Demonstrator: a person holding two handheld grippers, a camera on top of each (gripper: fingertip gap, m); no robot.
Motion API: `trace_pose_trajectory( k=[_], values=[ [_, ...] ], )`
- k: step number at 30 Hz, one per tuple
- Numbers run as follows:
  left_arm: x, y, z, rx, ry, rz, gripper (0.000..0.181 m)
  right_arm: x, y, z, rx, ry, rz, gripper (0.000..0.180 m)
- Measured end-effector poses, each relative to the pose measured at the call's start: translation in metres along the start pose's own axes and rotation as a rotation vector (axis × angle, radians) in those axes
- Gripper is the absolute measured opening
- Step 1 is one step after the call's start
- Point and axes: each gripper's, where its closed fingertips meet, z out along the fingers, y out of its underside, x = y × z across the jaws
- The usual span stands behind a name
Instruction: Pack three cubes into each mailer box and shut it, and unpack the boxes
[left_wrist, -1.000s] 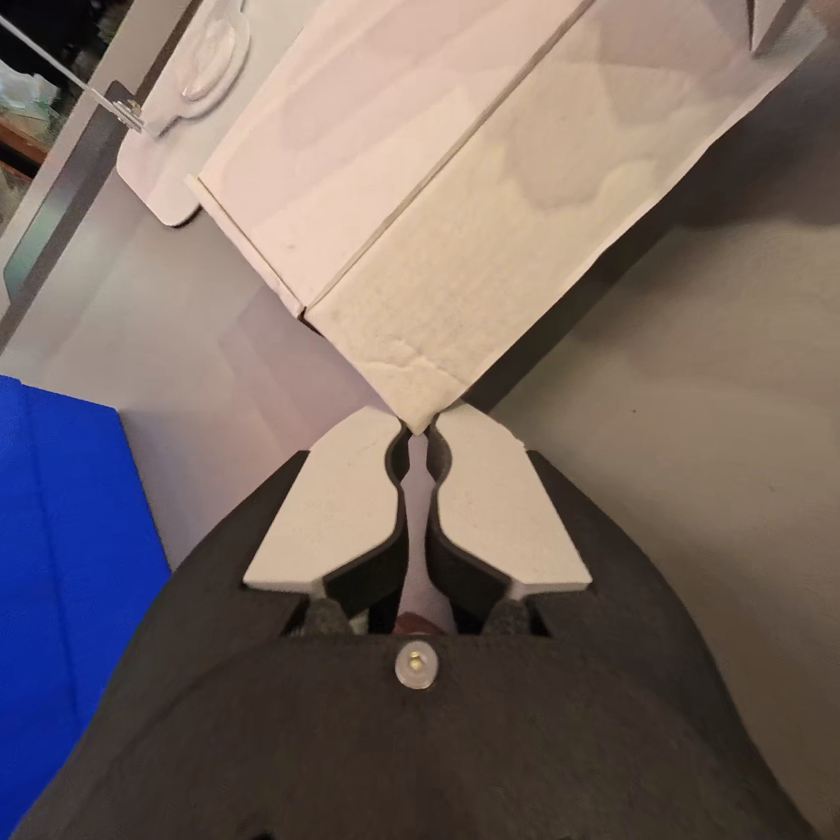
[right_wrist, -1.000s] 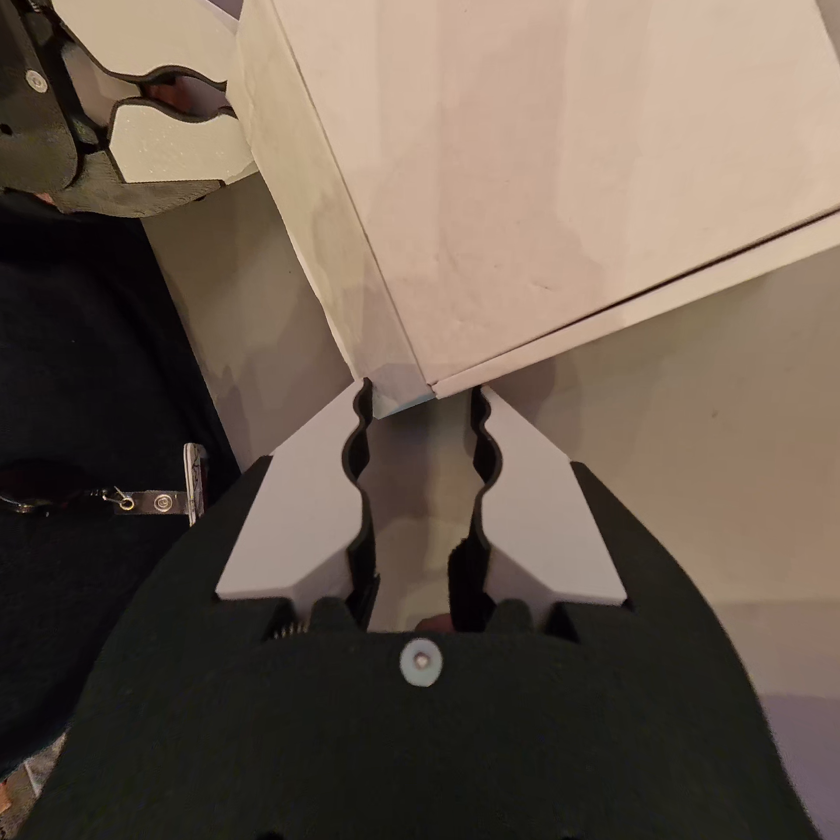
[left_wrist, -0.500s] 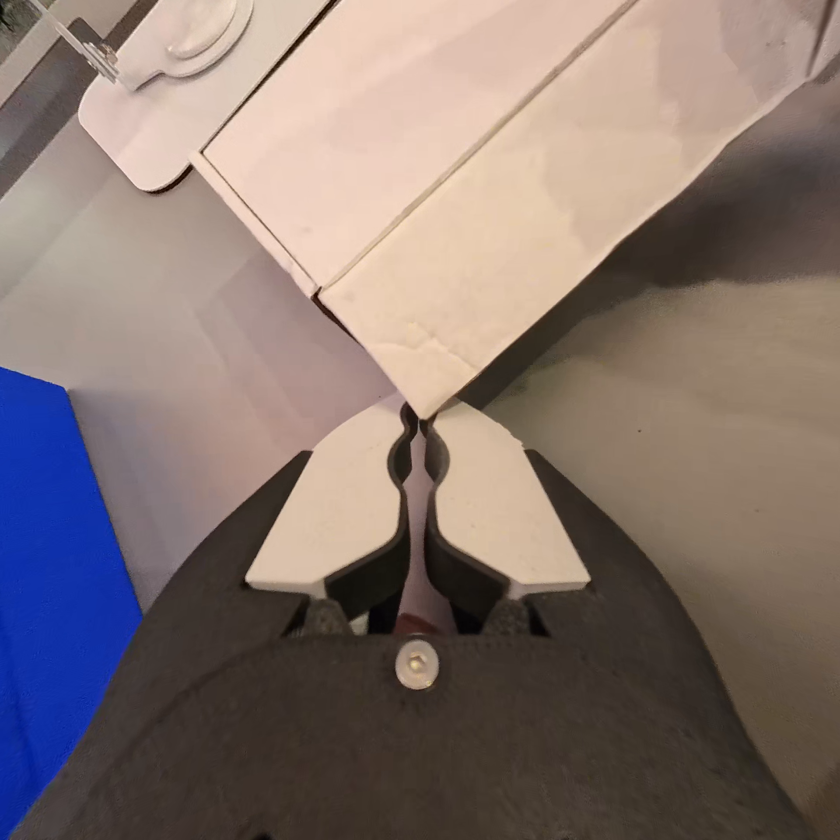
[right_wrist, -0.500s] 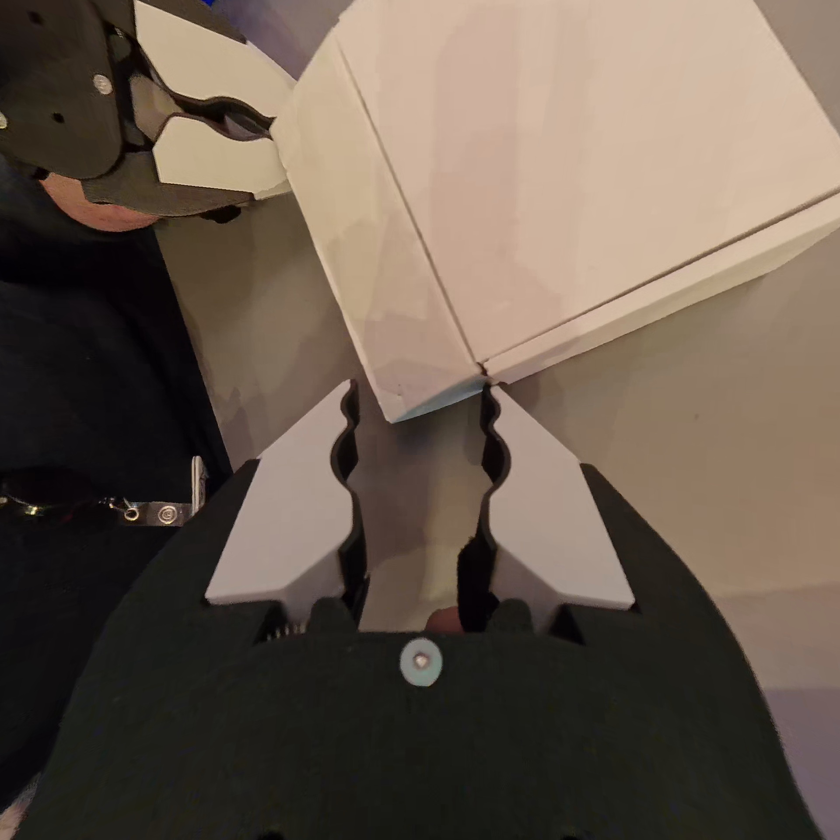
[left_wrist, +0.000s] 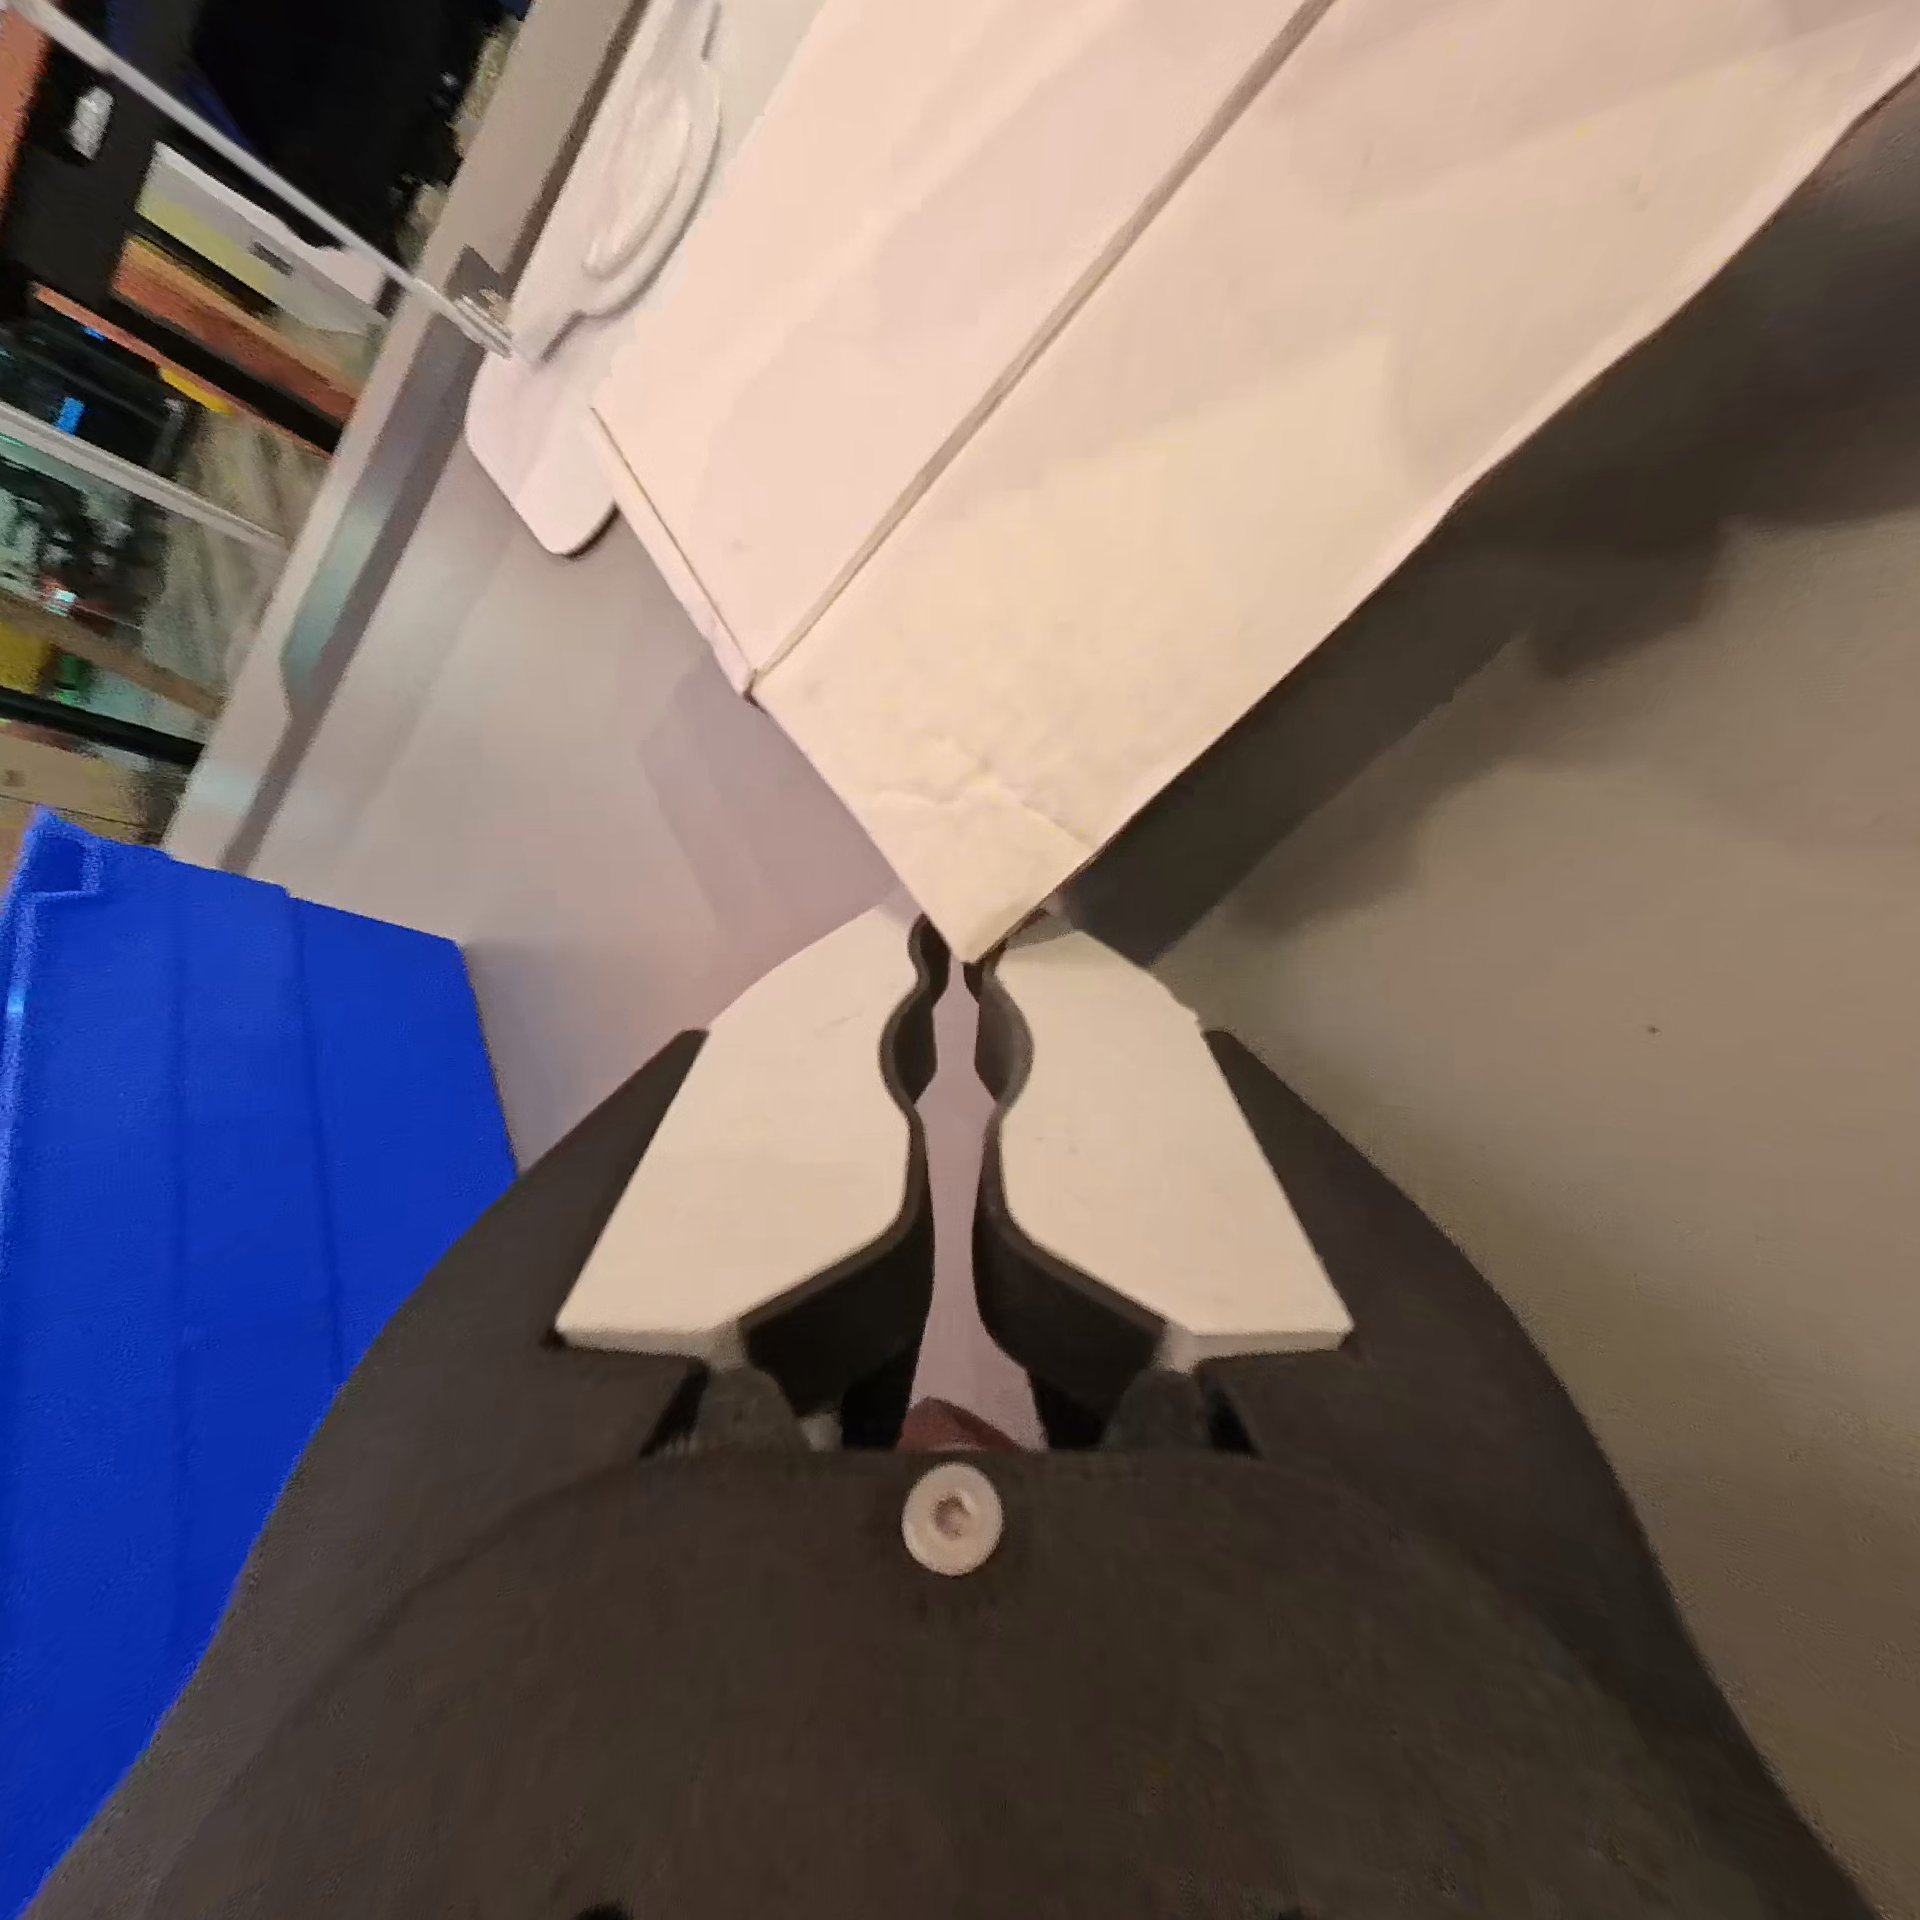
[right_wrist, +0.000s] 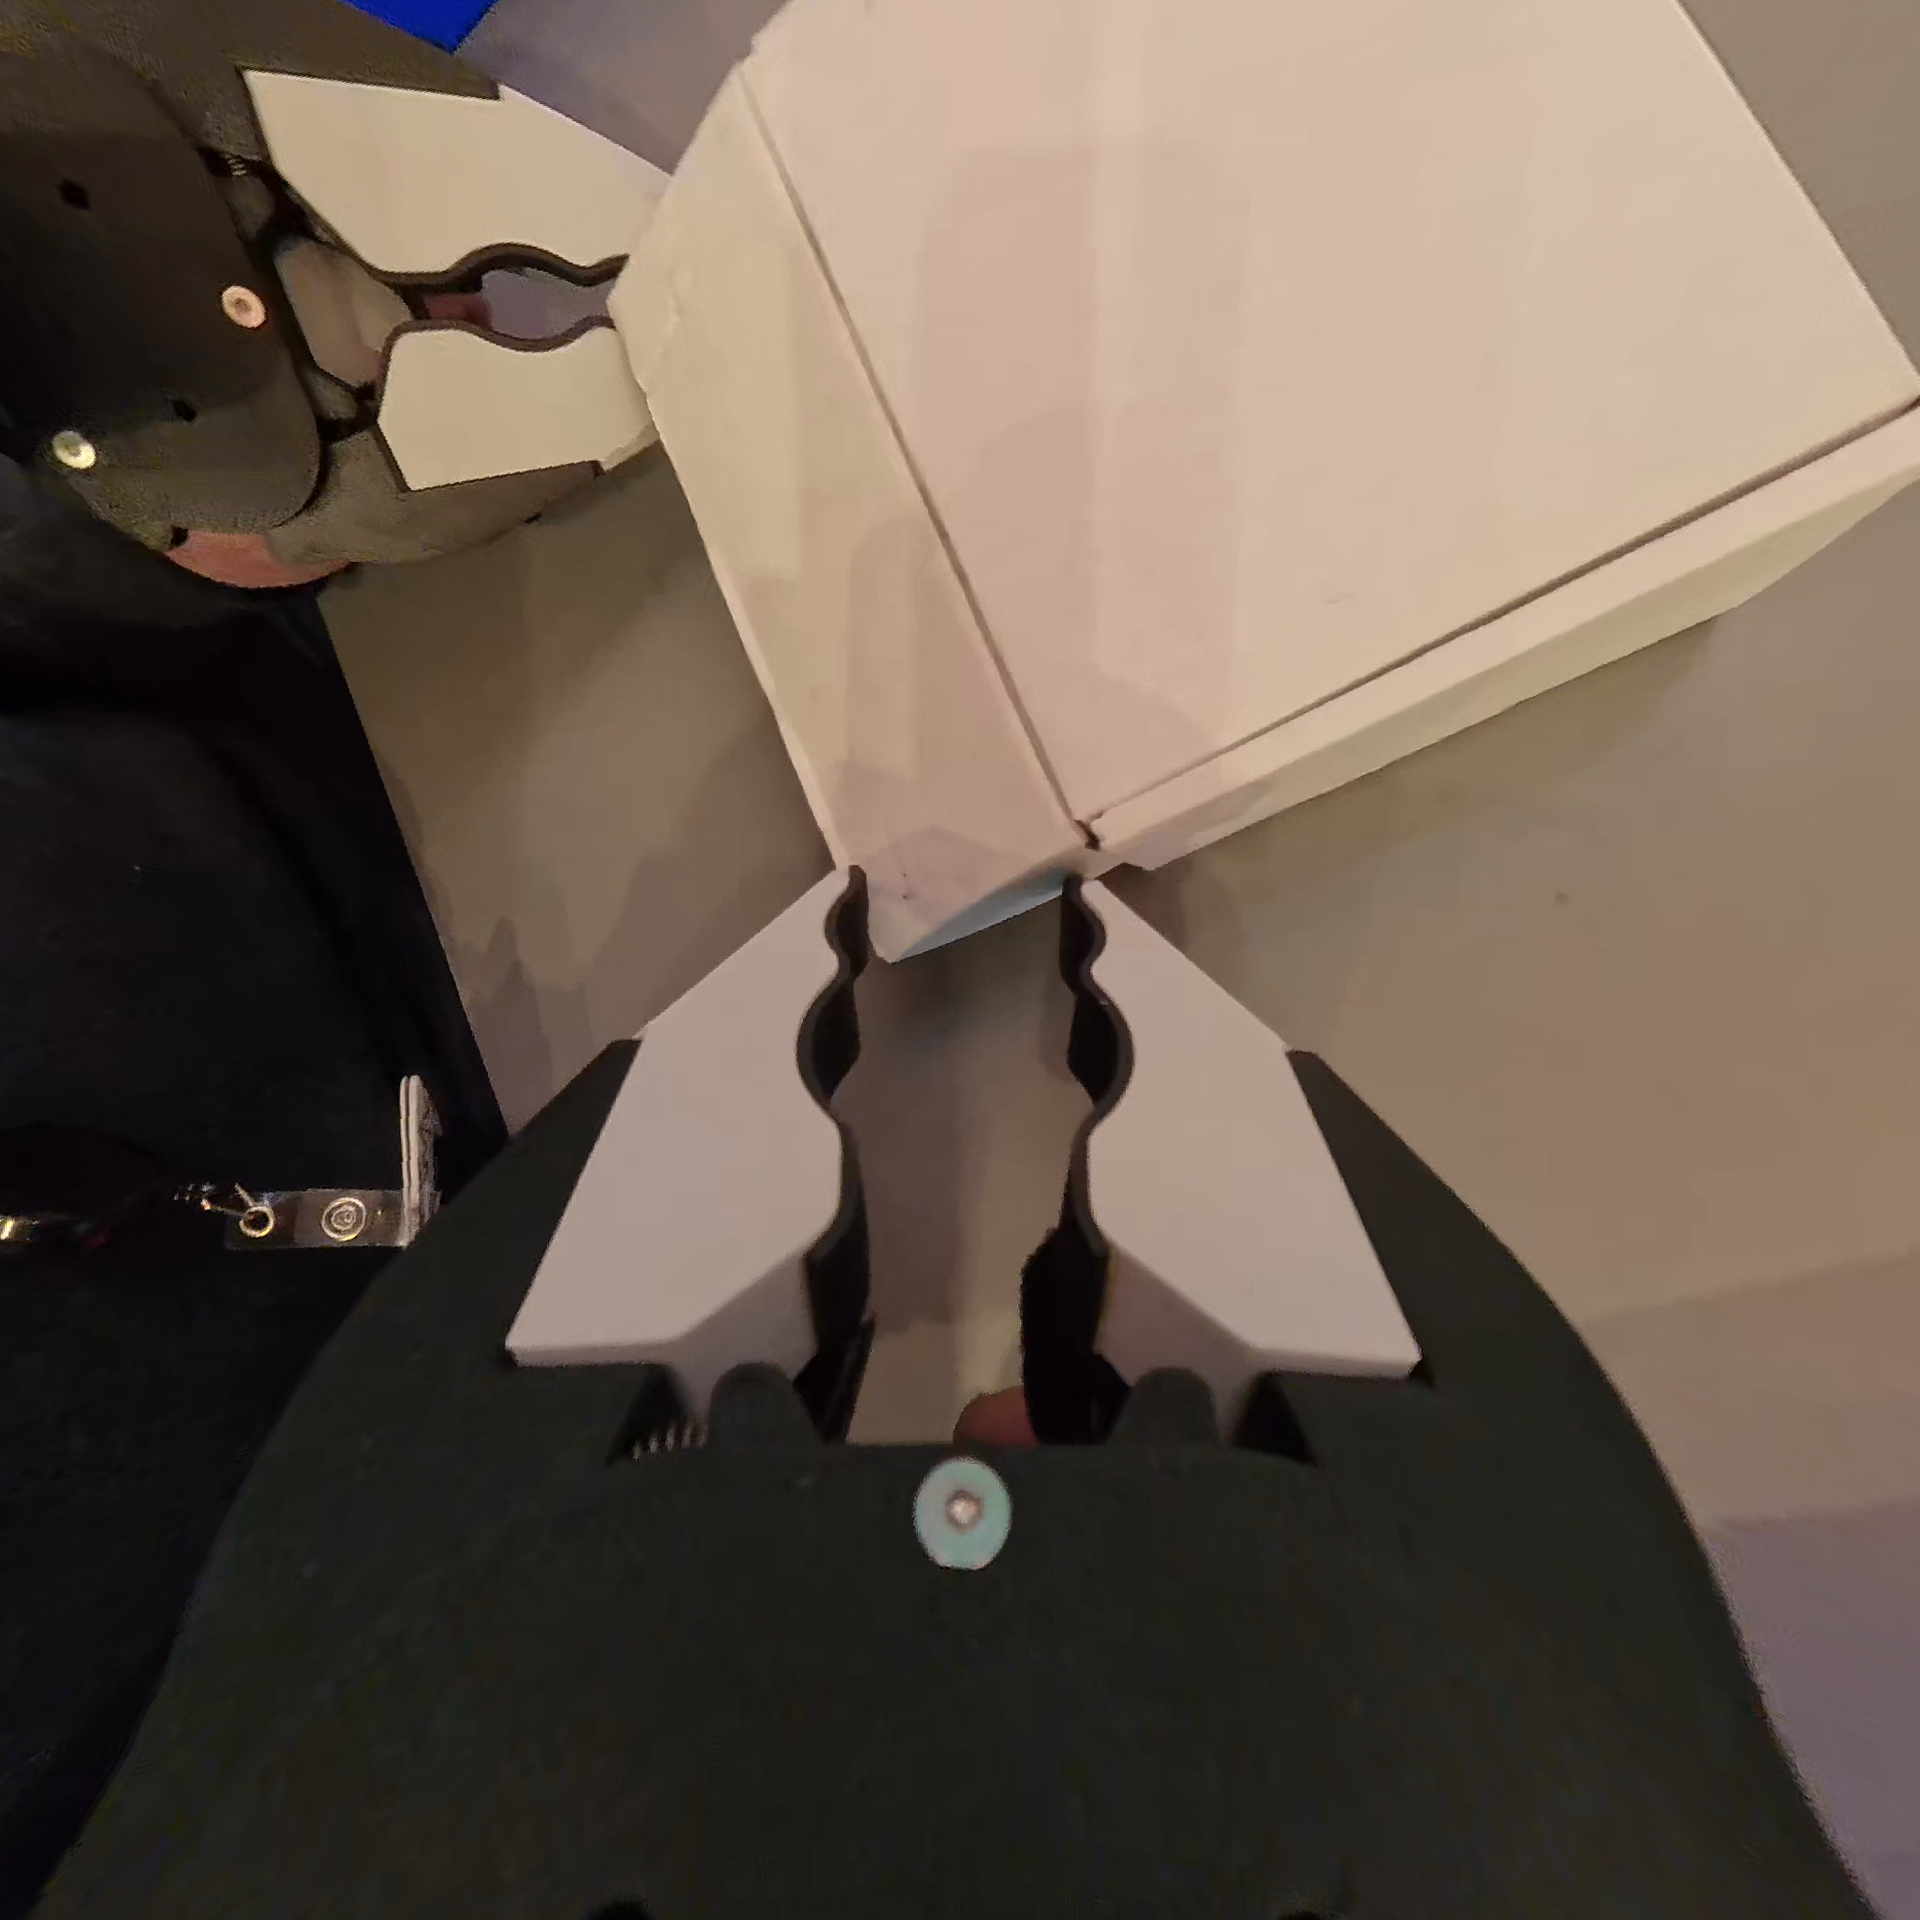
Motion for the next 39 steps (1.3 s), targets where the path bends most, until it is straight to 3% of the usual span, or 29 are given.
trace_pose_trajectory(
  k=[19,23,28,30,35,39],
  values=[
    [0.009,-0.007,0.007,0.038,0.232,-0.141,0.002,0.0,0.004,0.001,-0.018,-0.016,0.013,0.038],
    [0.008,-0.006,0.01,0.031,0.259,-0.158,0.002,-0.001,0.003,-0.003,-0.012,-0.001,0.007,0.045],
    [0.004,-0.005,0.013,0.03,0.257,-0.159,0.001,0.006,-0.006,-0.031,0.007,0.146,-0.062,0.049],
    [0.004,-0.006,0.014,0.032,0.259,-0.159,0.001,0.013,-0.016,-0.041,0.0,0.235,-0.121,0.056],
    [0.002,-0.006,0.016,0.039,0.271,-0.156,0.001,0.028,-0.045,-0.028,-0.041,0.299,-0.247,0.099],
    [0.004,-0.008,0.016,0.048,0.283,-0.147,0.0,0.048,-0.051,-0.006,-0.117,0.304,-0.295,0.104]
  ],
)
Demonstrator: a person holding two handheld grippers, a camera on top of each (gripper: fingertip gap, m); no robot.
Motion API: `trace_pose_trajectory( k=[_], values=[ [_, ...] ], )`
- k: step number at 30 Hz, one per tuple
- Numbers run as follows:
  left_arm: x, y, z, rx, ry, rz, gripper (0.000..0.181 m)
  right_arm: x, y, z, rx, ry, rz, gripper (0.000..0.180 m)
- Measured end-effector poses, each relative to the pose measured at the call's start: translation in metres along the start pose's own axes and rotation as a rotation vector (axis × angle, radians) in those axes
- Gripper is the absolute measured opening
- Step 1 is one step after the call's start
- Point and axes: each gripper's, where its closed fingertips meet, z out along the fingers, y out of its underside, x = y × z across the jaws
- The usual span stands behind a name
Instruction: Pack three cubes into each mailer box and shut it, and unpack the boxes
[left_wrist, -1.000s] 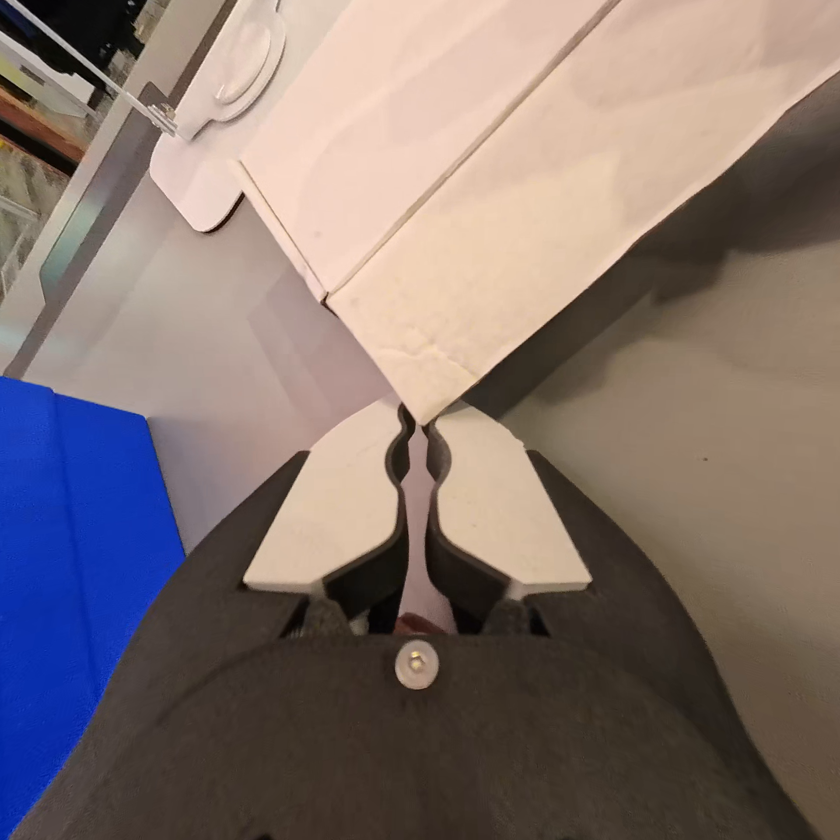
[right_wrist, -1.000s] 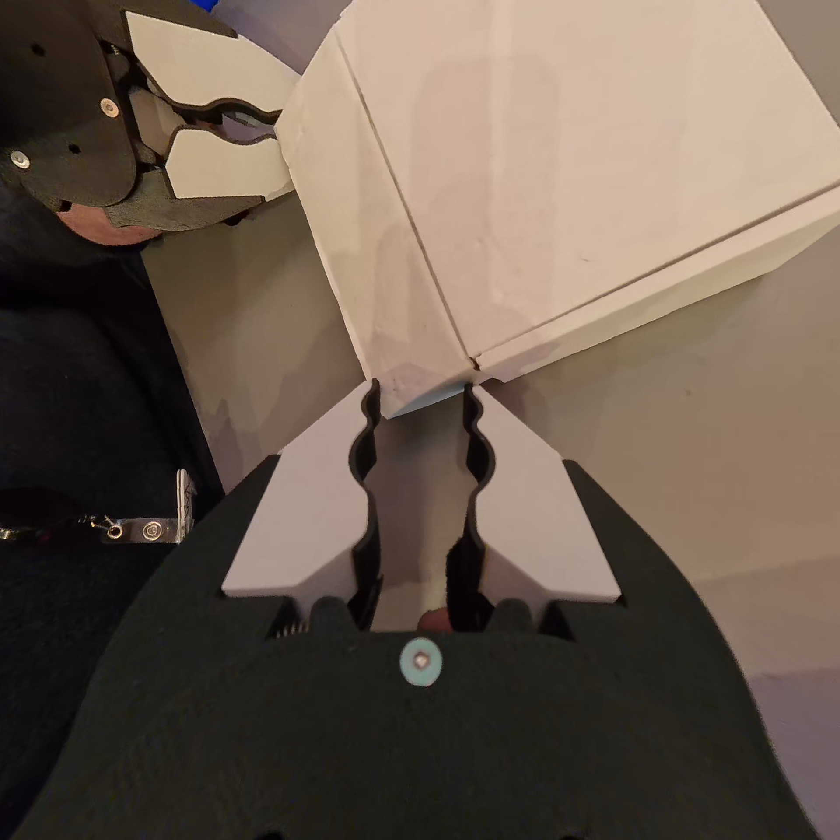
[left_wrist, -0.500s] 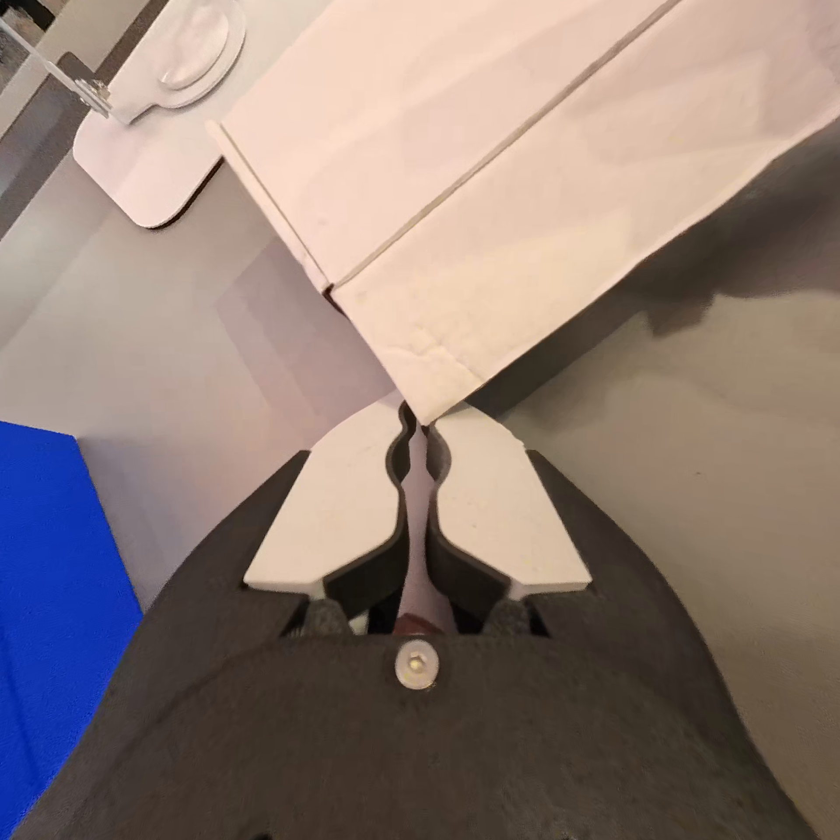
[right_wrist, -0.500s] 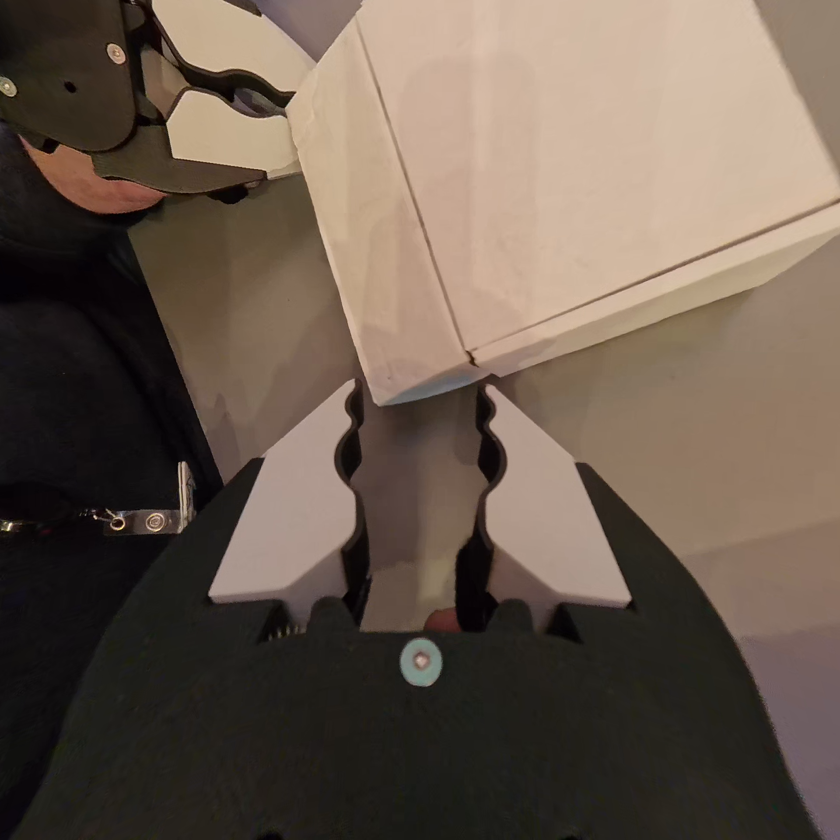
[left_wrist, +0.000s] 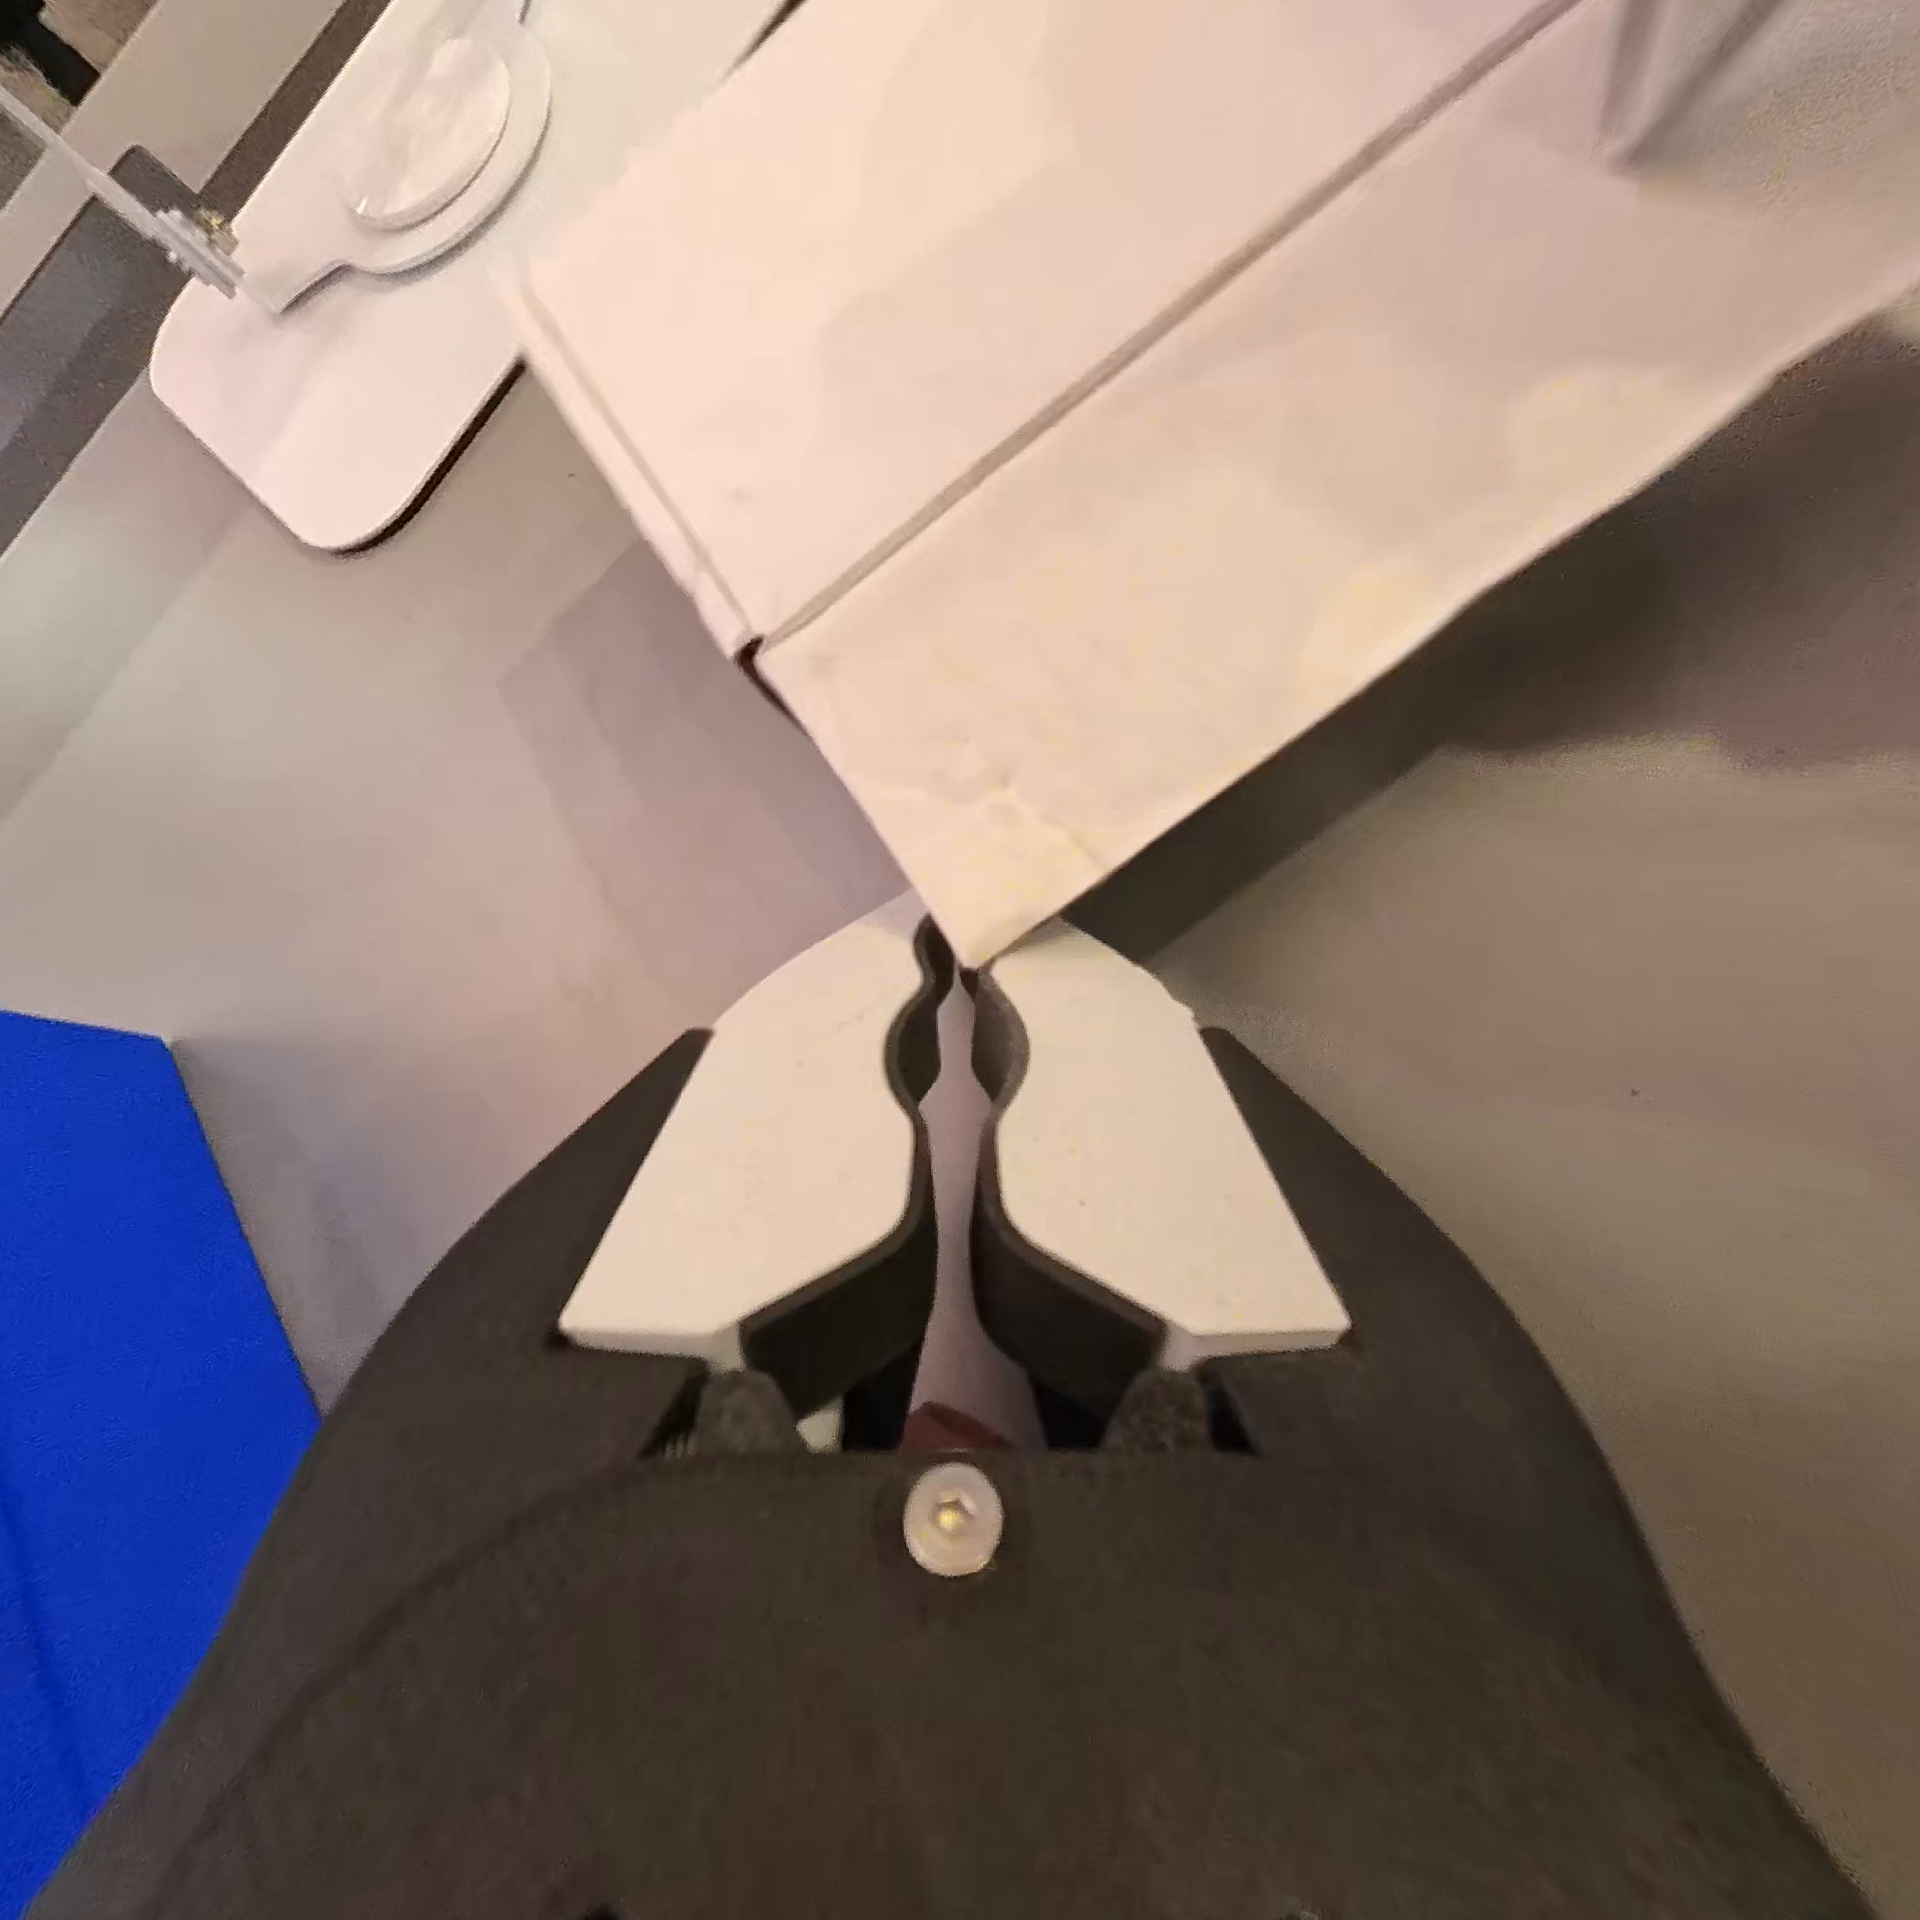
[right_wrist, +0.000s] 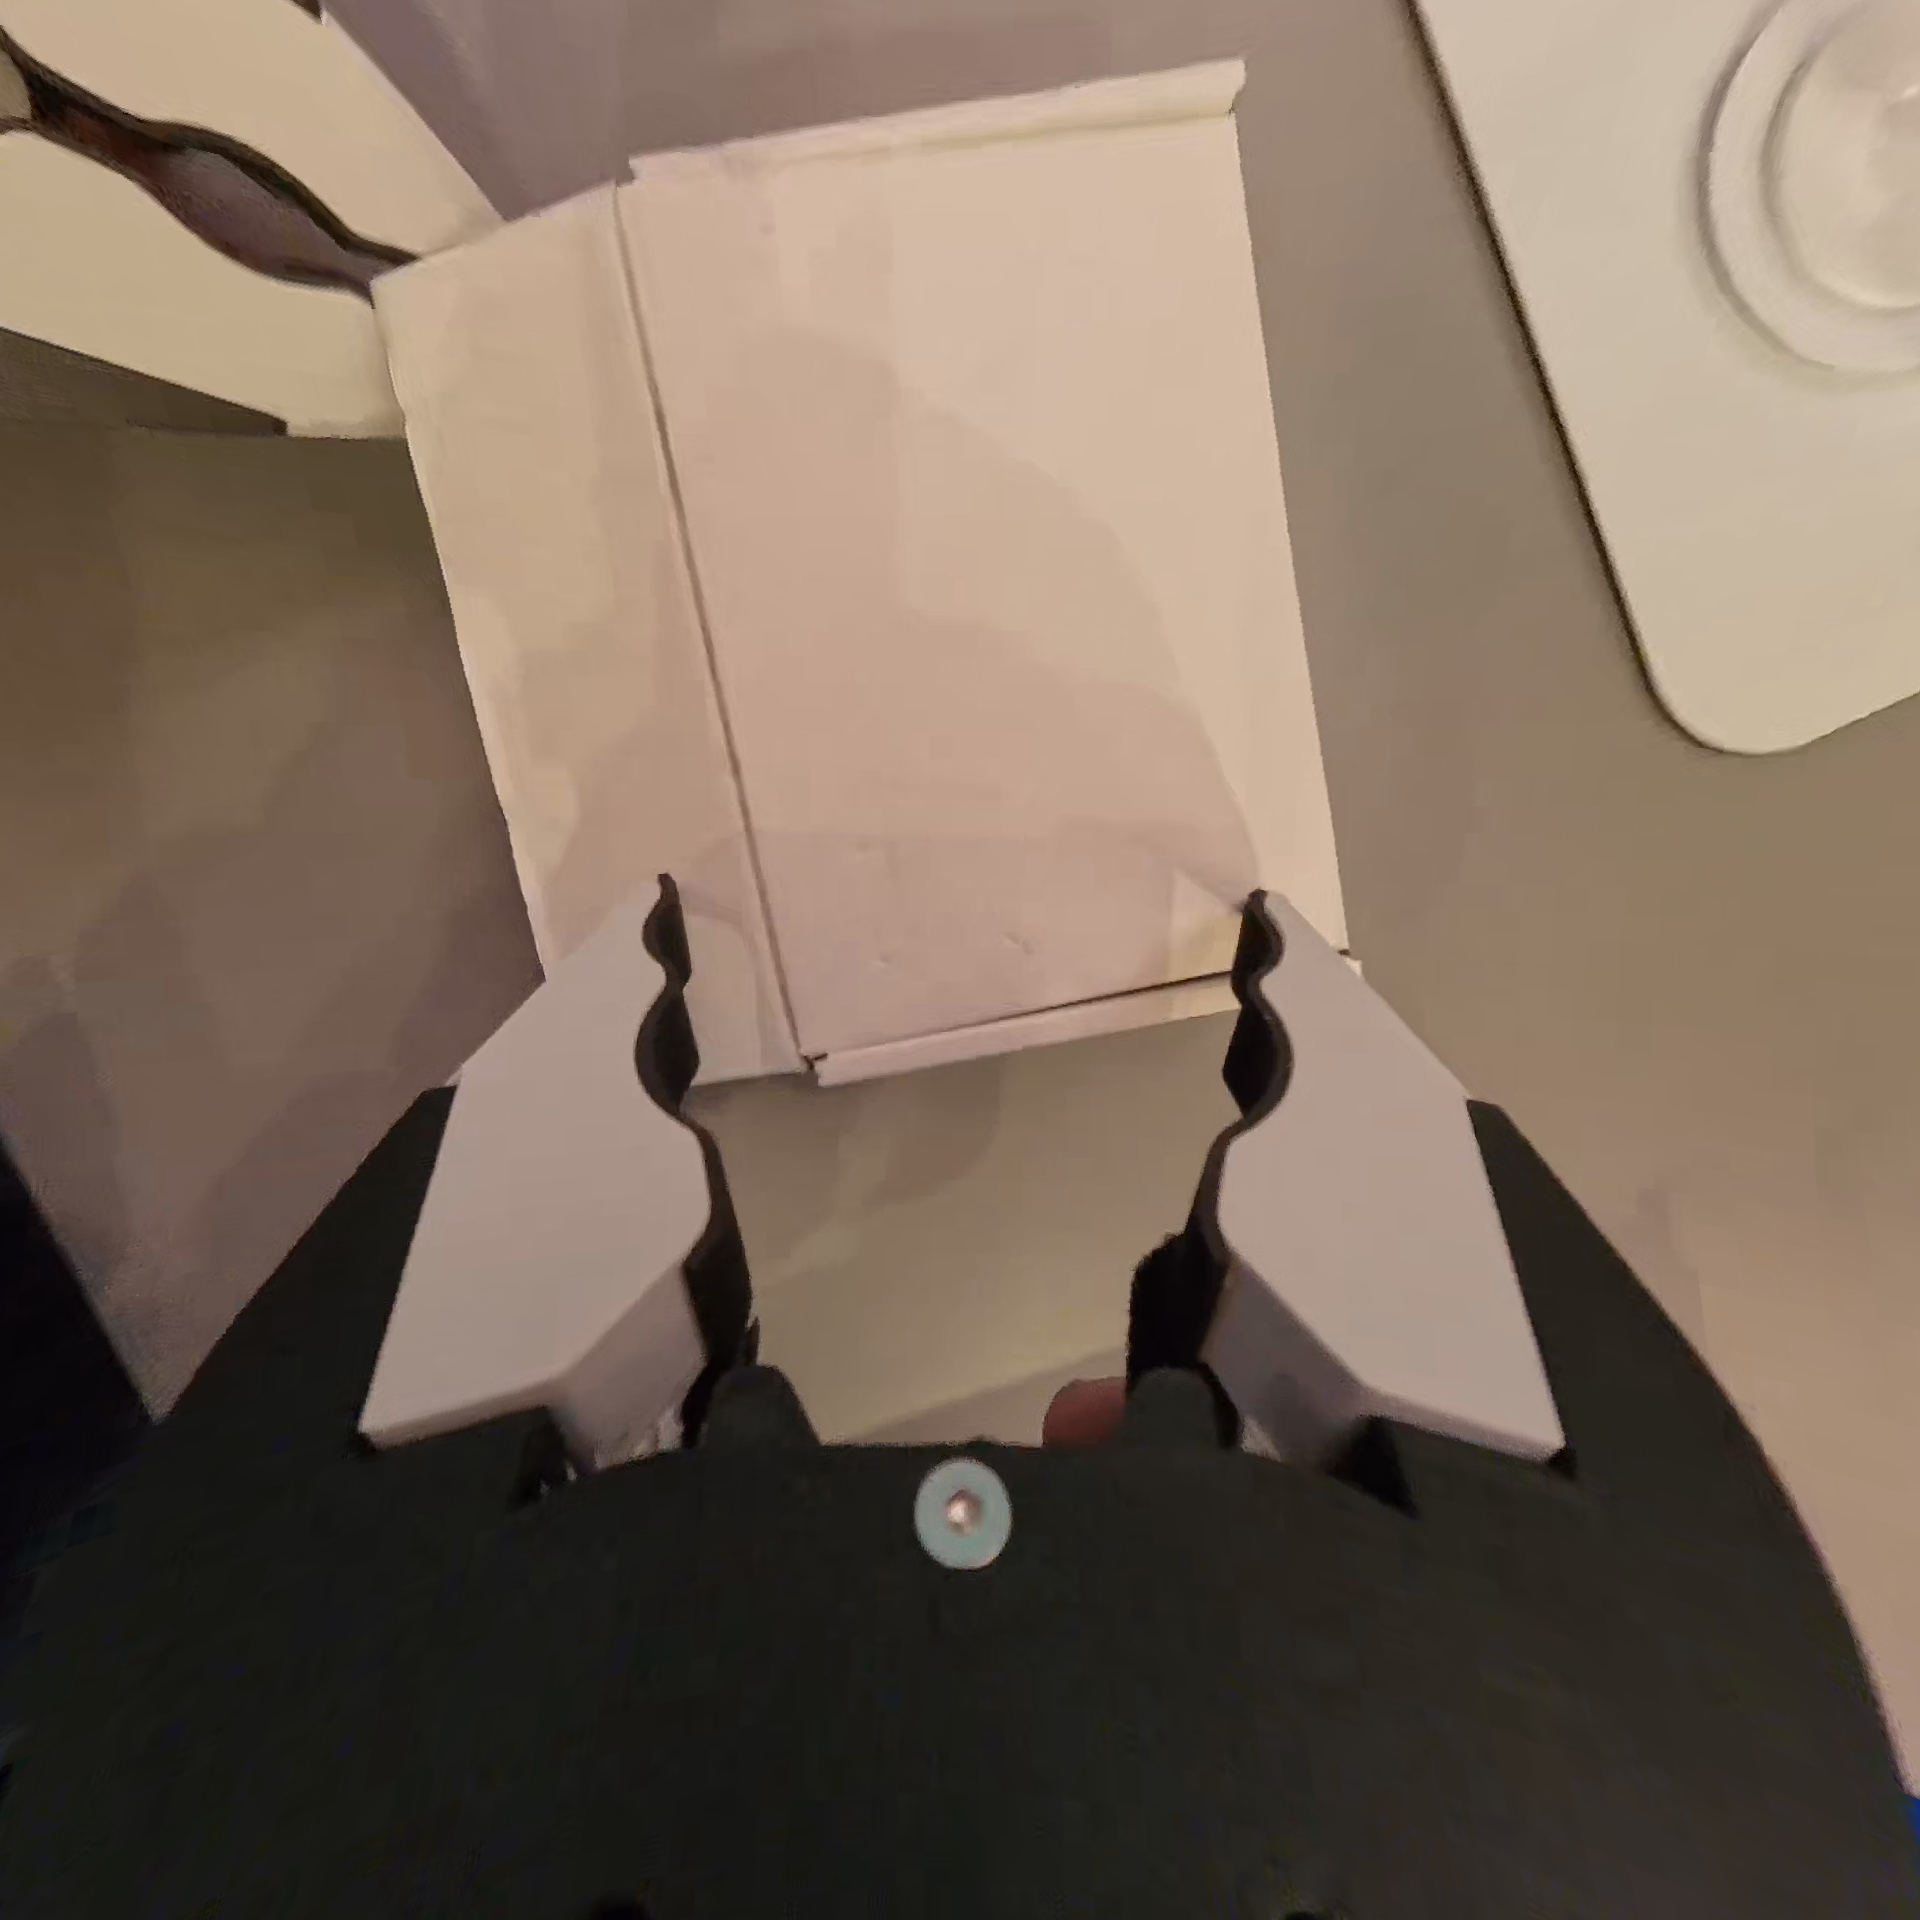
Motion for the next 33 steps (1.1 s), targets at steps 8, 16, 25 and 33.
trace_pose_trajectory(
  k=[8,16,25,33],
  values=[
    [-0.008,0.0,0.007,-0.042,-0.046,0.037,0.0,0.004,0.005,0.002,-0.07,0.015,-0.035,0.103],
    [-0.015,0.002,0.012,-0.093,-0.044,0.032,0.0,0.003,0.011,0.004,-0.118,0.031,-0.097,0.107],
    [-0.012,-0.001,0.015,-0.047,0.163,-0.109,0.0,0.006,0.012,0.006,-0.127,0.068,-0.103,0.101],
    [-0.014,-0.015,-0.004,0.112,0.338,-0.361,0.045,0.006,0.011,0.007,-0.14,0.063,-0.165,0.101]
  ],
)
